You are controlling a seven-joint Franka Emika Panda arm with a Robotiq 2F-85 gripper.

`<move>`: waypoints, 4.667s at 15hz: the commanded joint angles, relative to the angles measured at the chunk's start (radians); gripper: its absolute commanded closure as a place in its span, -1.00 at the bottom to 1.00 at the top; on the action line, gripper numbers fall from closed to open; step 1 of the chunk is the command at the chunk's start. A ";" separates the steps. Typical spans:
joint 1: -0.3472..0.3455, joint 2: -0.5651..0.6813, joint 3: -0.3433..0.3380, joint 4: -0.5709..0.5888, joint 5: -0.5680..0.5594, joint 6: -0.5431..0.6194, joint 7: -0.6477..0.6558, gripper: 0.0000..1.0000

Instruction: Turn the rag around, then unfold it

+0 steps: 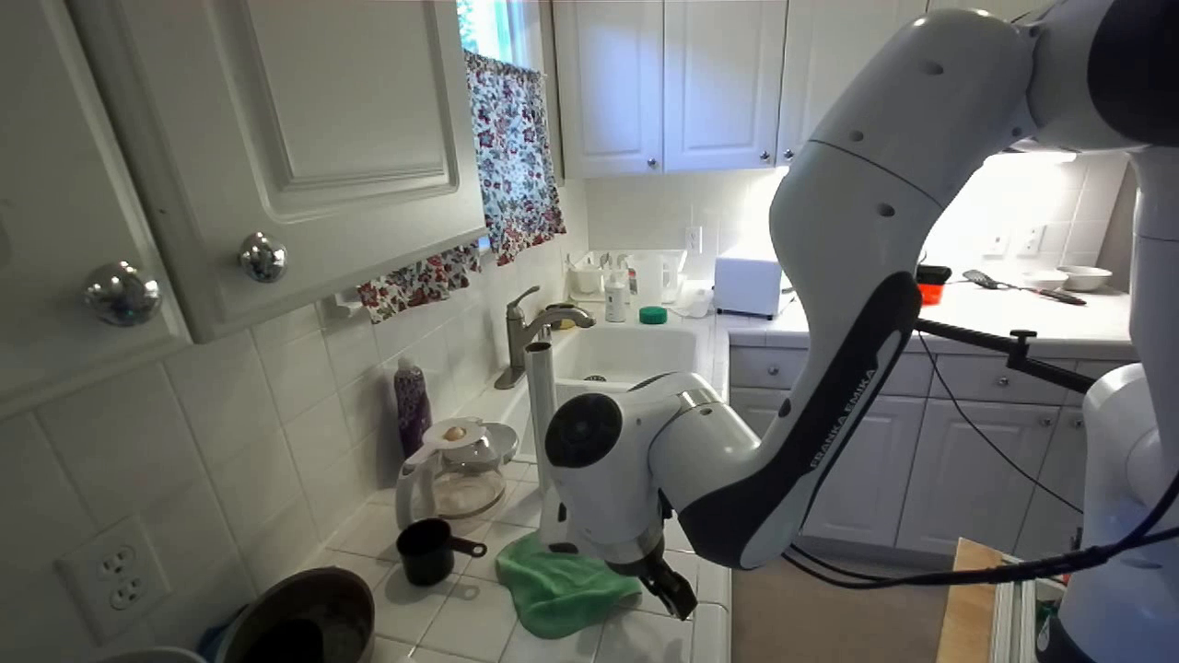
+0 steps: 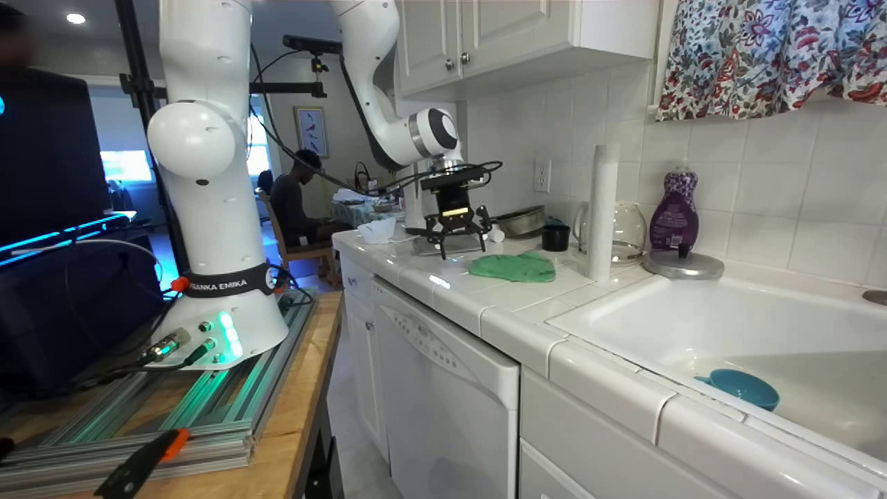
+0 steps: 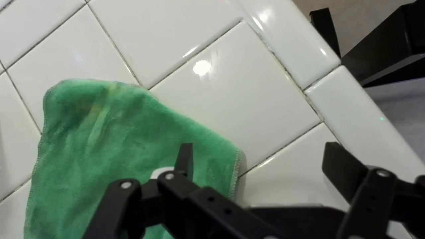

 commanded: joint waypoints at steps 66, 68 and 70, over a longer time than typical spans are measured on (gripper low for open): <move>-0.042 0.116 0.070 0.177 0.258 -0.101 -0.447 0.02; -0.043 0.091 0.064 0.140 0.253 -0.039 -0.434 0.32; -0.041 0.062 0.062 0.106 0.249 0.001 -0.417 0.60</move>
